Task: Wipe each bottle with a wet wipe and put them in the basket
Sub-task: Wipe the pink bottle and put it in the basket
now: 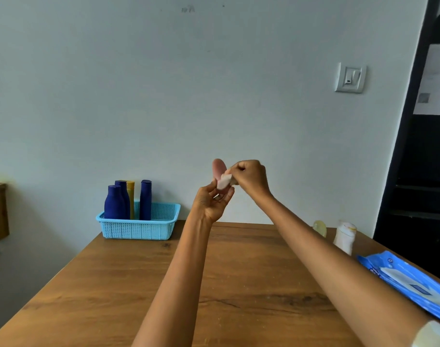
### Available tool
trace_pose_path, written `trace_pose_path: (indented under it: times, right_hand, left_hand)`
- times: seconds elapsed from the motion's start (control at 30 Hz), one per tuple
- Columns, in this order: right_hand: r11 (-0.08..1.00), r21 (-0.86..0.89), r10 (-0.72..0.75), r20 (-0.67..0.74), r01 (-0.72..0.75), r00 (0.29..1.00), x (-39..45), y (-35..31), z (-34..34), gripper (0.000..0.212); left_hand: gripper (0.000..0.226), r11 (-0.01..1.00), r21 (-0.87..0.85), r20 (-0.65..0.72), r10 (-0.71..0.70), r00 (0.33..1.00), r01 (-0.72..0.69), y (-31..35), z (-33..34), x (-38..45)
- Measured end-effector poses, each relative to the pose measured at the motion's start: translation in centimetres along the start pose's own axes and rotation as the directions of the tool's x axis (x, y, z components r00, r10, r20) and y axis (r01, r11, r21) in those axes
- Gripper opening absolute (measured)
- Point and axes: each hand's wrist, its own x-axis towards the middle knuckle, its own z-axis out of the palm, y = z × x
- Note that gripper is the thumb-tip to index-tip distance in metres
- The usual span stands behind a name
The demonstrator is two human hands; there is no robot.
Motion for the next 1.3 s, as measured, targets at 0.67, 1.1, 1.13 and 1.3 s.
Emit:
trace_pose_path:
  times: [0.67,1.1,1.13,1.3]
  right_hand:
    - [0.989,0.146,0.009,0.134,-0.029,0.991,-1.6,0.7,0.8,0.019]
    - [0.996,0.088,-0.007,0.004,0.006,1.0,-1.2,0.1,1.5,0.022]
    - [0.997,0.074,-0.012,0.023,0.01,1.0,-1.4,0.1,1.5,0.022]
    - [1.0,0.002,-0.002,0.037,0.002,0.999,-1.4,-0.4,0.5,0.021]
  left_hand:
    - [0.033,0.995,-0.06,0.043,-0.073,0.996,0.075,1.1,-1.2,0.1]
    - [0.019,0.992,0.125,0.017,-0.004,1.0,0.002,0.9,-0.6,0.3]
    - [0.019,0.991,0.135,0.002,0.008,1.0,-0.008,1.1,-0.8,0.3]
    - [0.014,0.979,0.201,-0.033,0.049,0.998,-0.041,1.1,-0.7,0.3]
